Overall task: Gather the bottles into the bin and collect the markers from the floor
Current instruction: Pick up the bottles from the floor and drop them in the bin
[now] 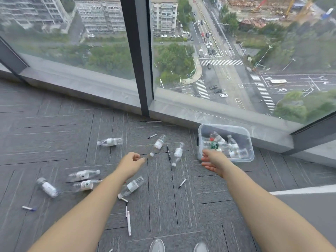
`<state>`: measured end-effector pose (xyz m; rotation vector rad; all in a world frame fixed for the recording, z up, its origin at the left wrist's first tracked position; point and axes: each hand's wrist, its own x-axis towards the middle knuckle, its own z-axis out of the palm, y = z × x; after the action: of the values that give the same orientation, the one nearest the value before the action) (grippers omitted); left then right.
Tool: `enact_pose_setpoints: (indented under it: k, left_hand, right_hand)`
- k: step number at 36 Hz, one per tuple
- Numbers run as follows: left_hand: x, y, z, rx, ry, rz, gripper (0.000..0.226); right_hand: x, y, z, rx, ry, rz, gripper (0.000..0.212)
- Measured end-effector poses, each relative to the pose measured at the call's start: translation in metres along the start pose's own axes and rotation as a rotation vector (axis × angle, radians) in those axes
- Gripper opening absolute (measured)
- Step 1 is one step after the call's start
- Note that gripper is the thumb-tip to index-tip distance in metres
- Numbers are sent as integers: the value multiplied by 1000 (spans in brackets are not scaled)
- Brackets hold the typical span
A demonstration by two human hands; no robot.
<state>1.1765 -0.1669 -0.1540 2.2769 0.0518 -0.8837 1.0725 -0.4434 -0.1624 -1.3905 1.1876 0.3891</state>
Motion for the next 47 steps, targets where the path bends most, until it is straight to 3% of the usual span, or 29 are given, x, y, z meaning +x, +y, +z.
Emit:
enact_pose_setpoints:
  k: [10, 24, 37, 47]
  left_hand:
    - [63, -14, 25, -5, 24, -92, 40]
    - [219, -9, 119, 115, 61, -129, 52]
    - [436, -102, 226, 340, 68, -14, 71]
    - [535, -165, 291, 437, 102, -13, 90]
  right_hand:
    - [90, 1, 27, -140, -25, 10, 39]
    - [249, 6, 46, -358, -9, -59, 64]
    - [460, 81, 127, -537, 140, -183, 84]
    - [557, 128, 151, -547, 240, -241, 88]
